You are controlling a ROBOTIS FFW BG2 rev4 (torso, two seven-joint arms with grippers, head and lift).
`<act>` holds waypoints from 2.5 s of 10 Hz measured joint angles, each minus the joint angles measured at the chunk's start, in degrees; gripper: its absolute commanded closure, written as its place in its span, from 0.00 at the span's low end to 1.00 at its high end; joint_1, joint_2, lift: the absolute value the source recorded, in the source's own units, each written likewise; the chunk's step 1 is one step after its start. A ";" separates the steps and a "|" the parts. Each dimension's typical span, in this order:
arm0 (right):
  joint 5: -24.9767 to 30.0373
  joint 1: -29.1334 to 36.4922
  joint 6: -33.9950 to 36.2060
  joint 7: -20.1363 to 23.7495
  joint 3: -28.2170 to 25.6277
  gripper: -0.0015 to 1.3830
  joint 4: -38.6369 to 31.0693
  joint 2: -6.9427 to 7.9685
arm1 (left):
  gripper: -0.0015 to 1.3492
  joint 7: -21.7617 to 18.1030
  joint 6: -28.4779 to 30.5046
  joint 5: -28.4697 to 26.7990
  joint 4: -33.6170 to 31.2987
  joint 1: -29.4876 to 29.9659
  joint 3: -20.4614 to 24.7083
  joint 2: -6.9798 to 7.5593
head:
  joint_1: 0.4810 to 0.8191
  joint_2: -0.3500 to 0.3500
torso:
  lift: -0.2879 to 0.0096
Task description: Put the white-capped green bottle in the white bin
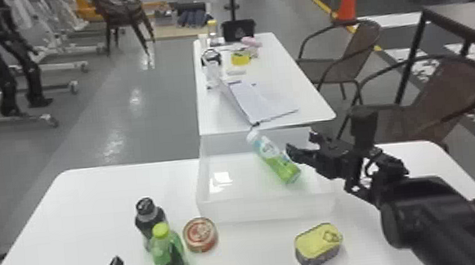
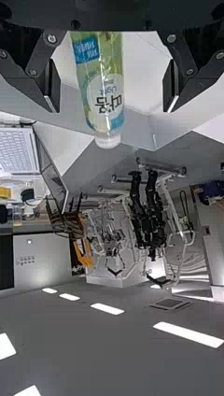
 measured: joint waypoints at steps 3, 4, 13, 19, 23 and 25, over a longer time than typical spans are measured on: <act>-0.19 0.44 -0.38 0.00 0.00 0.30 -0.55 -0.07 | 0.09 0.00 -0.05 0.00 0.00 0.06 0.00 0.00 | 0.20 0.50 | 0.63; -0.41 0.96 -0.52 0.00 0.00 0.30 -1.42 -0.16 | 0.09 0.00 -0.13 0.00 0.00 0.08 0.00 0.00 | 0.20 0.50 | 0.63; -0.53 32.09 7.57 -3.86 -16.46 0.30 -39.35 -0.13 | 0.09 0.59 -1.49 -0.23 -0.17 0.43 0.16 0.00 | 0.20 0.50 | 0.63; -1.72 52.29 4.71 -9.89 -16.96 0.29 -53.07 3.74 | 0.09 0.58 -1.80 -1.32 -0.43 0.72 0.22 -0.54 | 0.20 0.50 | 0.63; 0.27 52.65 4.52 -10.55 -16.96 0.29 -53.02 4.47 | 0.09 0.58 -1.51 -1.96 -0.52 0.53 -0.40 -0.04 | 0.20 0.50 | 0.63; 0.45 53.01 4.03 -11.16 -16.94 0.29 -53.48 4.48 | 0.09 0.58 -1.51 -2.36 -0.55 0.68 -0.27 -0.19 | 0.20 0.50 | 0.63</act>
